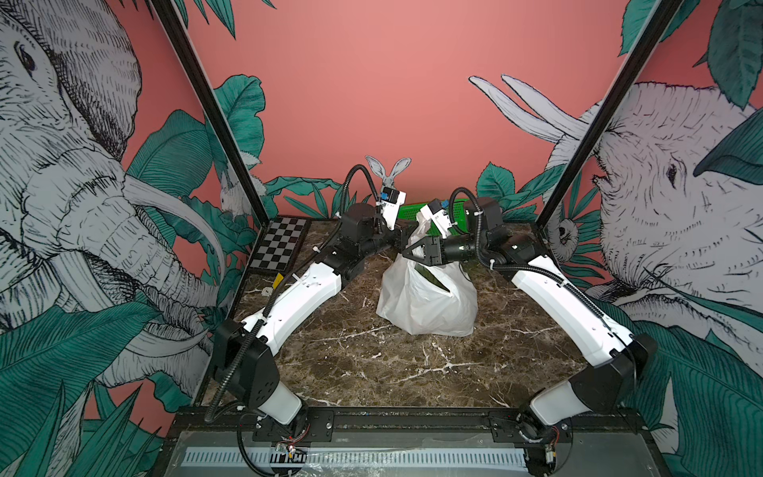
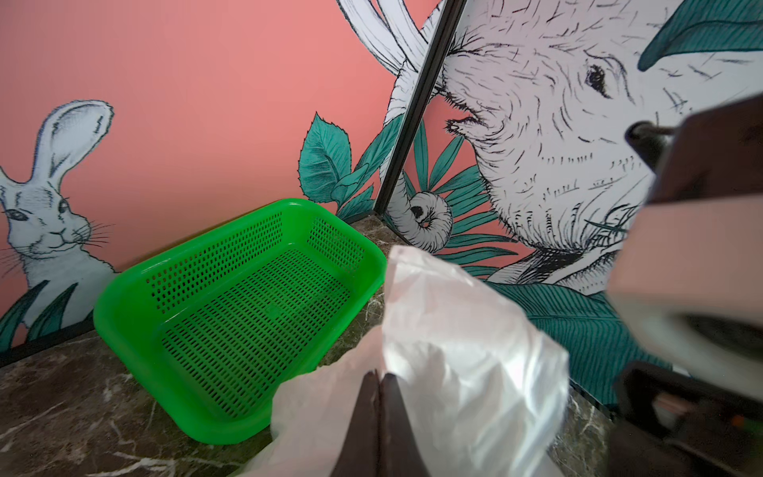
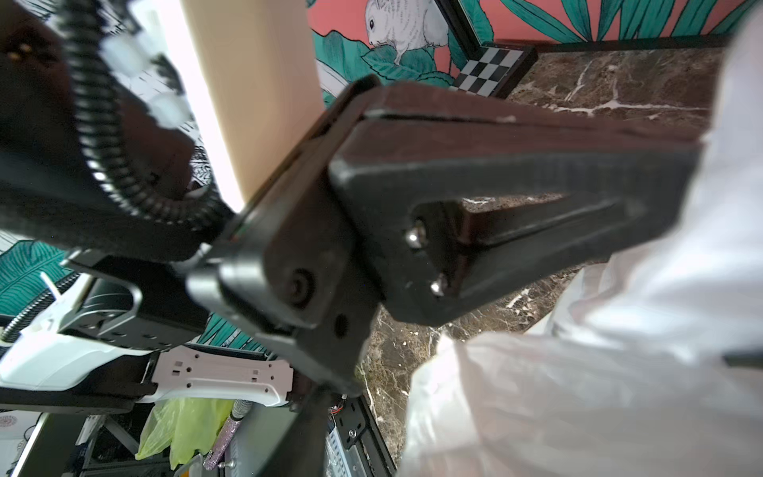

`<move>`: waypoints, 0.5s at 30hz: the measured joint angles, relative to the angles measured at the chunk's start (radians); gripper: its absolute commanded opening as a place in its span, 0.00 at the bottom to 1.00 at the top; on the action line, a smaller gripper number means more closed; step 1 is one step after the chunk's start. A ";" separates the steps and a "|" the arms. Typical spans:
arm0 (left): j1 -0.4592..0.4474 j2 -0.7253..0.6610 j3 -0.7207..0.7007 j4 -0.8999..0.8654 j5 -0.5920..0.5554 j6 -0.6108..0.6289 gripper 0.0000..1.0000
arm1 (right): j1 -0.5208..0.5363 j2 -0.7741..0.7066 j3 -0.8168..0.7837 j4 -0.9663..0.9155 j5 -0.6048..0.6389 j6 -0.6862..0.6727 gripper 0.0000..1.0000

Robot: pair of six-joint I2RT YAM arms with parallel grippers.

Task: Place the pineapple into a plastic bag & tie a knot
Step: Cross the plastic bag at the center of the board.

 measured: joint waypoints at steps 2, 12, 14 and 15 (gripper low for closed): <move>-0.001 0.000 0.000 -0.004 -0.007 0.003 0.00 | -0.003 0.001 0.000 -0.010 0.006 -0.010 0.64; -0.014 0.000 0.000 -0.007 -0.006 0.005 0.00 | -0.024 -0.074 0.062 -0.196 0.058 -0.077 0.73; -0.014 0.000 0.001 -0.007 -0.006 0.005 0.00 | -0.030 -0.098 0.085 -0.236 0.071 -0.093 0.74; -0.014 0.000 0.002 -0.007 -0.006 0.005 0.00 | -0.032 -0.111 0.099 -0.257 0.076 -0.100 0.74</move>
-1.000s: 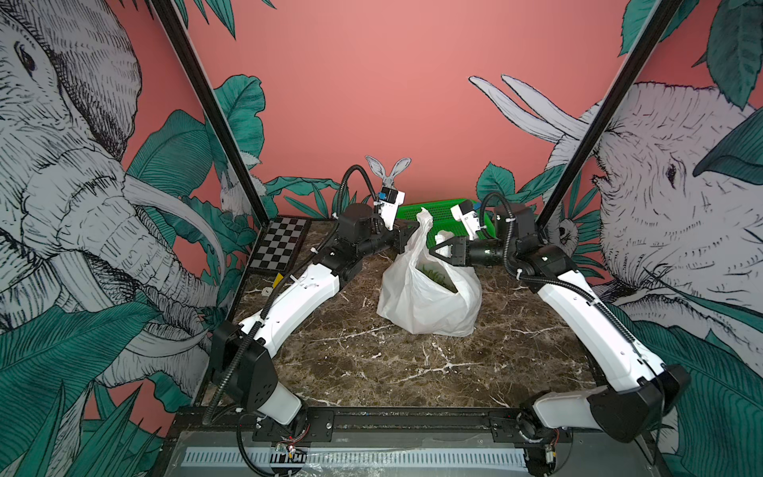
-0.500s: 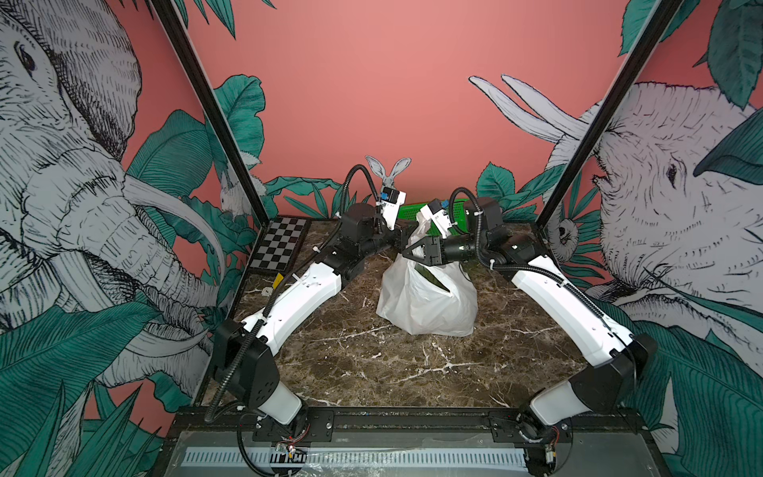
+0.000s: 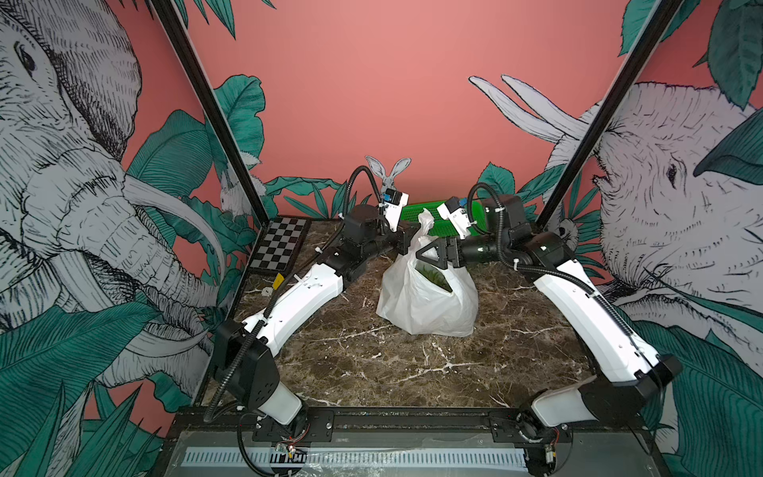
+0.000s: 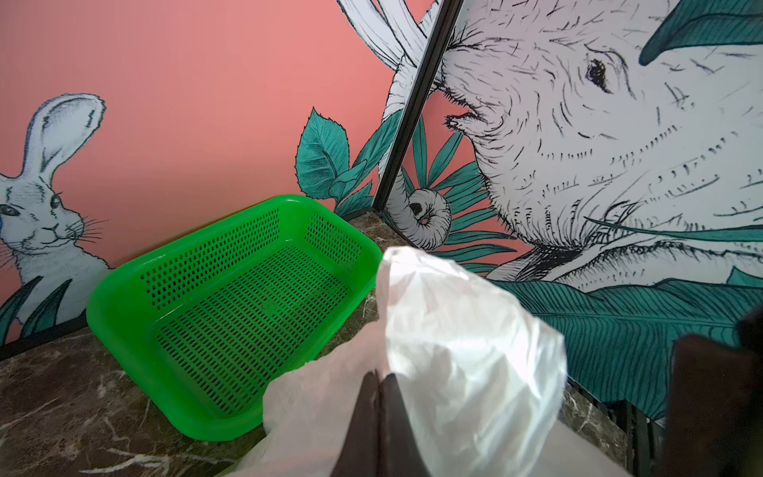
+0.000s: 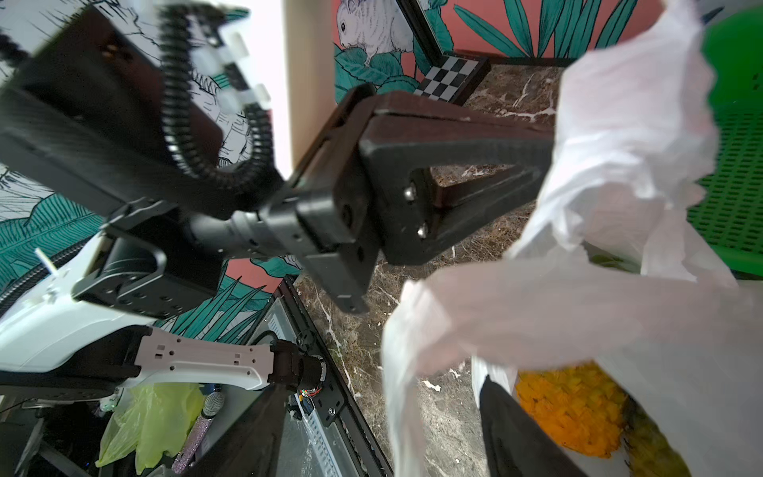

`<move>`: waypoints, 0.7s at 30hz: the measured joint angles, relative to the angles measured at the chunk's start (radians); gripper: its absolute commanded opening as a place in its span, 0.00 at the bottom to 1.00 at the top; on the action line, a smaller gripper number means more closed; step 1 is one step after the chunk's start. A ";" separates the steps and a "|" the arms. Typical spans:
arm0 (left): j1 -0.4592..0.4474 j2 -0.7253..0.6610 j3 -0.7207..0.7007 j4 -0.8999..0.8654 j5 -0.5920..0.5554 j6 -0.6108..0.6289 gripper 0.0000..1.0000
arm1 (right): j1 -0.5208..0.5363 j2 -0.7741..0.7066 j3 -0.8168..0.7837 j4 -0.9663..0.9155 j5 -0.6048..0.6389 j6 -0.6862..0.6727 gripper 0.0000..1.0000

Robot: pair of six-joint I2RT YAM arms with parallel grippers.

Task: Place the pineapple into a plastic bag & tie a knot
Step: Cross the plastic bag at the center of the board.

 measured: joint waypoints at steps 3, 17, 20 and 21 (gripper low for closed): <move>0.000 0.000 0.000 0.000 0.000 0.000 0.00 | -0.013 -0.026 0.033 -0.051 0.017 -0.020 0.75; 0.000 0.000 0.022 -0.015 0.020 0.000 0.00 | -0.094 0.050 0.130 -0.048 0.139 0.000 0.72; 0.000 0.008 0.040 -0.016 0.028 0.000 0.00 | -0.095 0.115 0.182 0.001 0.132 0.017 0.72; 0.000 0.012 0.047 -0.018 0.029 0.000 0.00 | -0.095 0.135 0.194 0.018 0.128 0.023 0.72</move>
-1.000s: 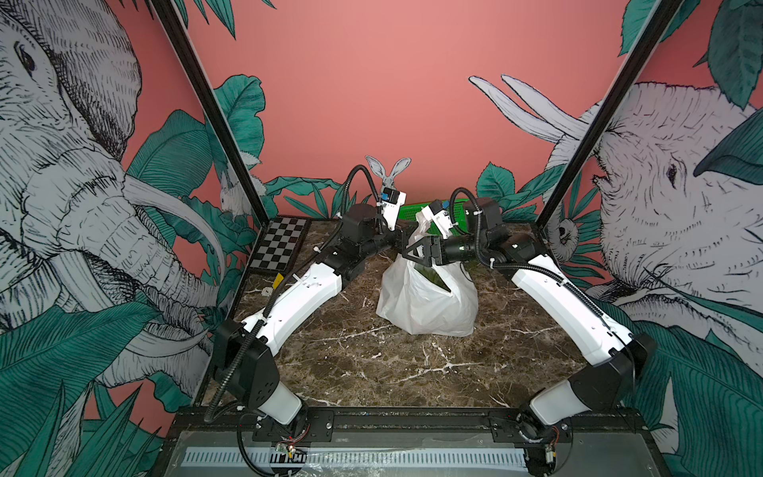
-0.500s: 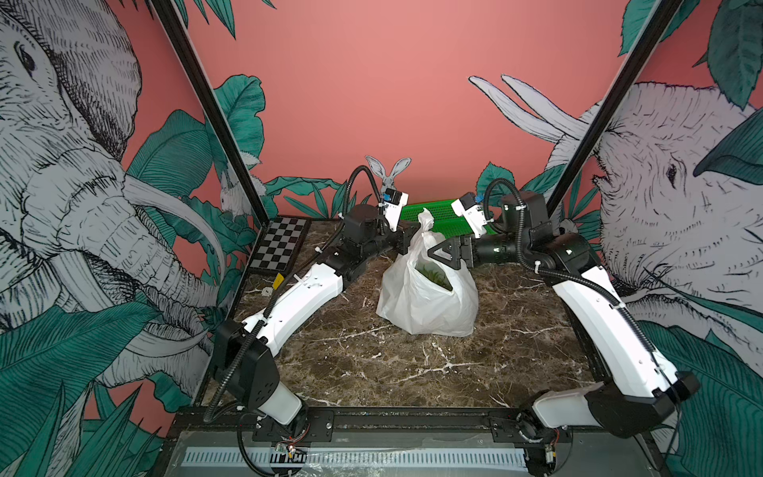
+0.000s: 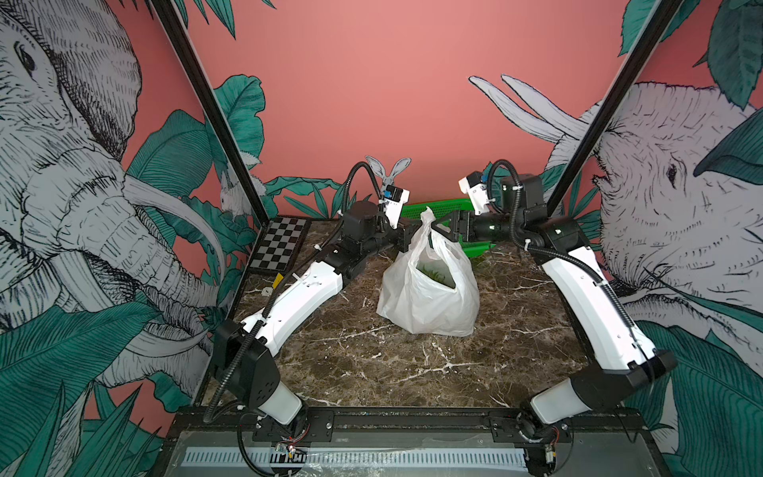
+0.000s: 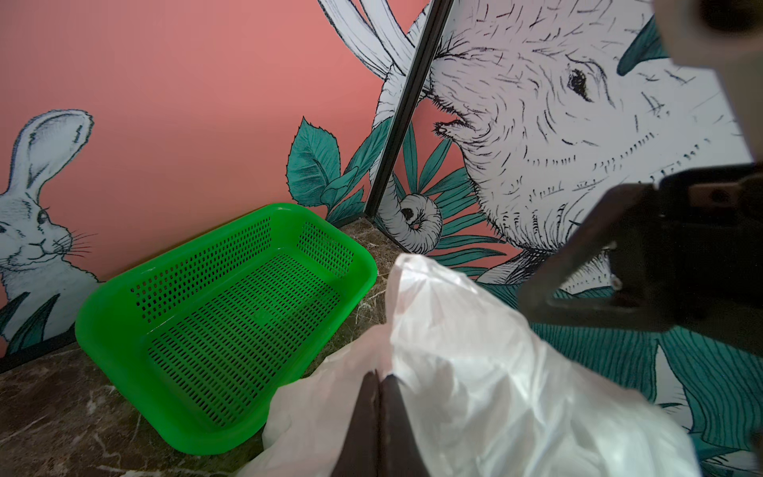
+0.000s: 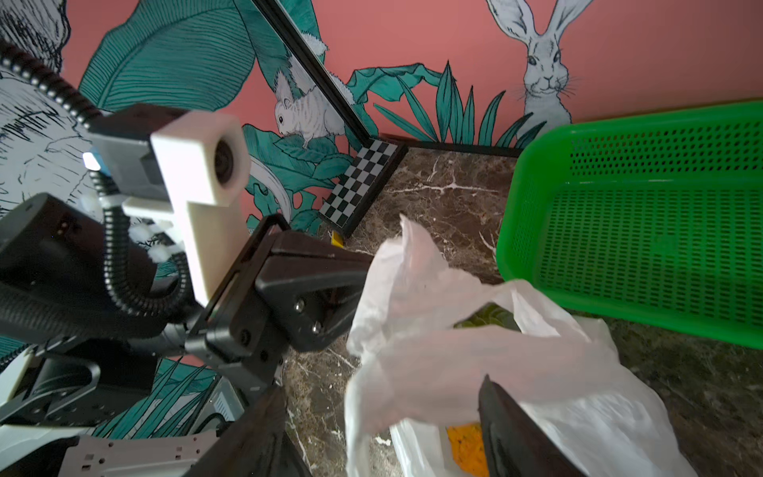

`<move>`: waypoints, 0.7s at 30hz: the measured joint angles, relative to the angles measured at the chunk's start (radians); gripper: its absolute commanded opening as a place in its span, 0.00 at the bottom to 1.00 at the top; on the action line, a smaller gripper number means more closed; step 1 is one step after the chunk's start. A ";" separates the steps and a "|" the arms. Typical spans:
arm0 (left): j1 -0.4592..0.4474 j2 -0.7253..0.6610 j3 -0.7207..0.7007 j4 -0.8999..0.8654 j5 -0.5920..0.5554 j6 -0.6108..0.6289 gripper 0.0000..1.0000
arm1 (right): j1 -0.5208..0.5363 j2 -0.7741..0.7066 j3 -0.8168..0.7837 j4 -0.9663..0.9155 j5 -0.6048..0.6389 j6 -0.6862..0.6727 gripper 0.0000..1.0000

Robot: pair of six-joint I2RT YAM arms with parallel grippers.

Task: Place the pineapple into a plastic bag & tie a knot
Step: Cross the plastic bag at the center of the board.

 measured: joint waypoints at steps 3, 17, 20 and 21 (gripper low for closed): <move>0.000 0.012 0.013 -0.002 0.006 0.000 0.00 | 0.000 0.056 0.019 0.040 -0.008 0.018 0.72; 0.000 0.020 0.017 -0.026 -0.022 0.019 0.21 | -0.008 0.136 0.019 0.178 0.019 0.111 0.05; 0.000 -0.026 -0.022 -0.035 -0.061 0.032 0.45 | -0.014 0.137 0.019 0.197 0.024 0.130 0.05; 0.000 -0.048 -0.034 -0.040 -0.066 0.035 0.50 | -0.016 0.138 0.019 0.205 0.024 0.134 0.05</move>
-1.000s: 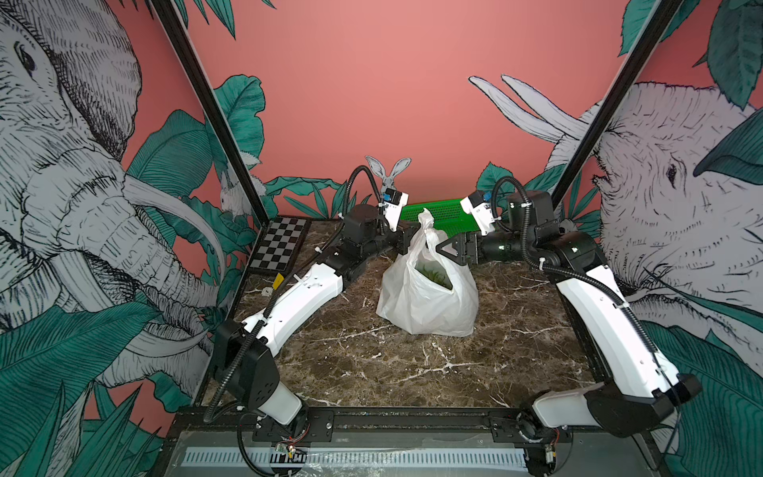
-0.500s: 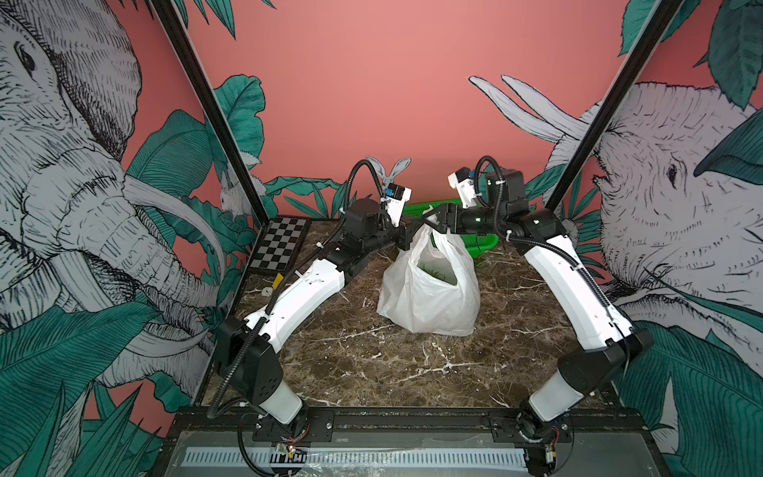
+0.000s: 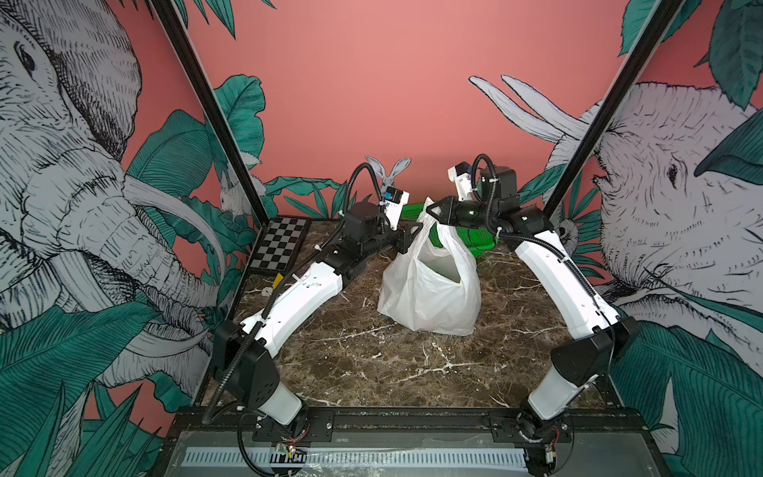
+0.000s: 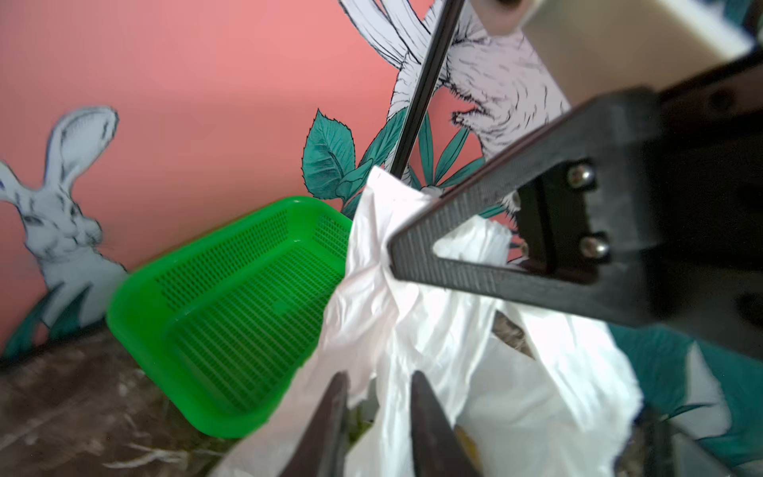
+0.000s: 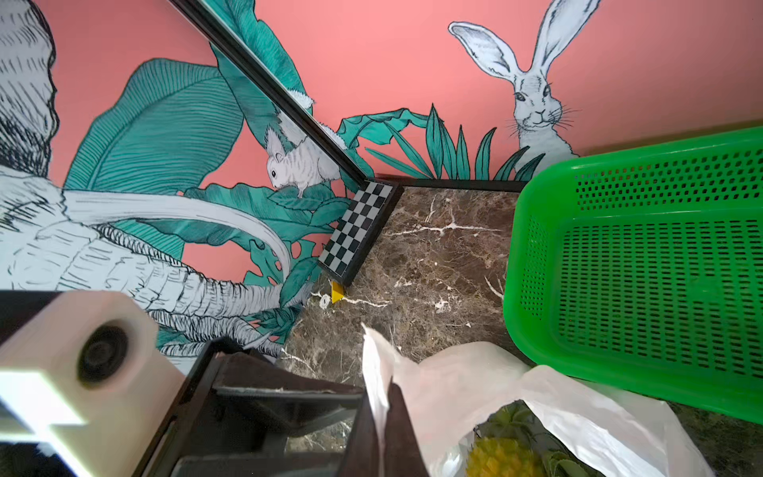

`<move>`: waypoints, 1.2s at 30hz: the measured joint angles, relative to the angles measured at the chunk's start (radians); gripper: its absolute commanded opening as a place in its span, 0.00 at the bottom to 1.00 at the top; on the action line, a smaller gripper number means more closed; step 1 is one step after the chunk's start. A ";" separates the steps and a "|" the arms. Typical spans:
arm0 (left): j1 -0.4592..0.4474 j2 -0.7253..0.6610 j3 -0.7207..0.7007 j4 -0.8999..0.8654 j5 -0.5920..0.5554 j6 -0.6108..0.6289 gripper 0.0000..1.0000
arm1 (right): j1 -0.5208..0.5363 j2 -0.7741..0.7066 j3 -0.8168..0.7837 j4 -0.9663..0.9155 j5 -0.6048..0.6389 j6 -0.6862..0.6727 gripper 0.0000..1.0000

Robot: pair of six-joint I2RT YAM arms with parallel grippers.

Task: Place the pineapple into a plastic bag & tie a knot
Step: Cross the plastic bag at the center of the board.

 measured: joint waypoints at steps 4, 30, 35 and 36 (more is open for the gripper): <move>-0.001 -0.075 -0.013 -0.010 0.022 -0.015 0.61 | -0.002 0.014 0.000 0.025 -0.001 0.016 0.06; -0.150 0.093 0.040 0.011 -0.027 -0.043 0.71 | -0.002 0.034 -0.007 0.082 -0.025 0.061 0.07; -0.150 0.121 0.059 0.068 -0.028 -0.065 0.63 | -0.002 0.034 -0.018 0.085 -0.025 0.062 0.08; -0.150 0.126 0.064 0.076 -0.028 -0.071 0.53 | -0.002 0.034 -0.018 0.085 -0.025 0.062 0.10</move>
